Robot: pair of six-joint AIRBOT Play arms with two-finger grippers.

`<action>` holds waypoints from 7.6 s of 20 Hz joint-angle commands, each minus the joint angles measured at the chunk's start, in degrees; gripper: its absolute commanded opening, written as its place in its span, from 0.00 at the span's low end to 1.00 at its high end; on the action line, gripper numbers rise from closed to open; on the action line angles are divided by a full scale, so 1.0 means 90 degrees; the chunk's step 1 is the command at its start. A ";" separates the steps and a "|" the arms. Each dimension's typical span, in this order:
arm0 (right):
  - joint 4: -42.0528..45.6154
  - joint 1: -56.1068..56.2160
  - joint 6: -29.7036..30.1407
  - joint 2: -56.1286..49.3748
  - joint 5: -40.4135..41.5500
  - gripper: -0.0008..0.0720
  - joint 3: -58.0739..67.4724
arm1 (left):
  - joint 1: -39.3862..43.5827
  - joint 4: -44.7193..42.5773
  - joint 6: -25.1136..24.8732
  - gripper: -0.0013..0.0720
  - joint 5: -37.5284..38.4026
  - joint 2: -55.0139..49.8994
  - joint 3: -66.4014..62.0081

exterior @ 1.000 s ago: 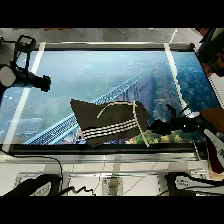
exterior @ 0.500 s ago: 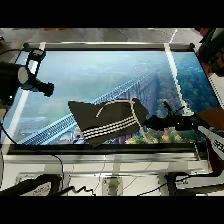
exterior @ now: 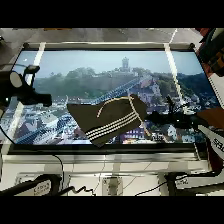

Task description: Fold the clothes and pants, and hang the long-sleeved shirts on hangers.

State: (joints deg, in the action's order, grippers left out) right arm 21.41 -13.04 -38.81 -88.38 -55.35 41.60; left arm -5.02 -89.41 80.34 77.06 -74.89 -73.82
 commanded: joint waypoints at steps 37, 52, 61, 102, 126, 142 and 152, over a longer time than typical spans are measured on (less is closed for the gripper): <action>0.0736 0.1532 0.0015 0.3191 0.0784 0.05 0.0007 | 0.2331 0.0670 -0.1309 0.46 0.0107 0.0182 -0.1326; 0.4221 0.0775 -0.2907 0.3186 0.2382 0.05 -0.0012 | 0.1399 0.1528 -0.1032 0.75 0.0311 -0.1190 -0.0136; 0.4209 0.0780 -0.2907 0.3186 0.2244 0.05 -0.0012 | 0.0772 0.4481 -0.1124 0.75 -0.1904 -0.1307 0.2239; 0.0942 0.1219 -0.2895 0.6569 0.0648 0.05 0.4925 | -0.0690 0.2671 -0.1970 0.03 -0.4874 0.4566 -0.2290; 0.6001 0.1025 -0.3473 -0.0216 -0.0935 0.05 0.5025 | 0.0979 0.3415 -0.1389 0.03 0.1860 -0.1224 -0.1736; 0.7648 0.0216 -0.3395 -0.0401 -0.3662 0.05 0.6084 | 0.5049 0.4541 -0.0425 0.03 0.1513 -0.1234 -0.1151; 0.8306 0.0216 -0.3395 -0.1115 -0.4775 0.06 0.6084 | 0.5401 0.4575 -0.0253 0.03 0.1528 -0.1411 -0.1146</action>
State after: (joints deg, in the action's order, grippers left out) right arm 94.21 -11.09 -69.34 -97.43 -97.47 96.29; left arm 43.13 -49.06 77.73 90.83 -87.35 -84.18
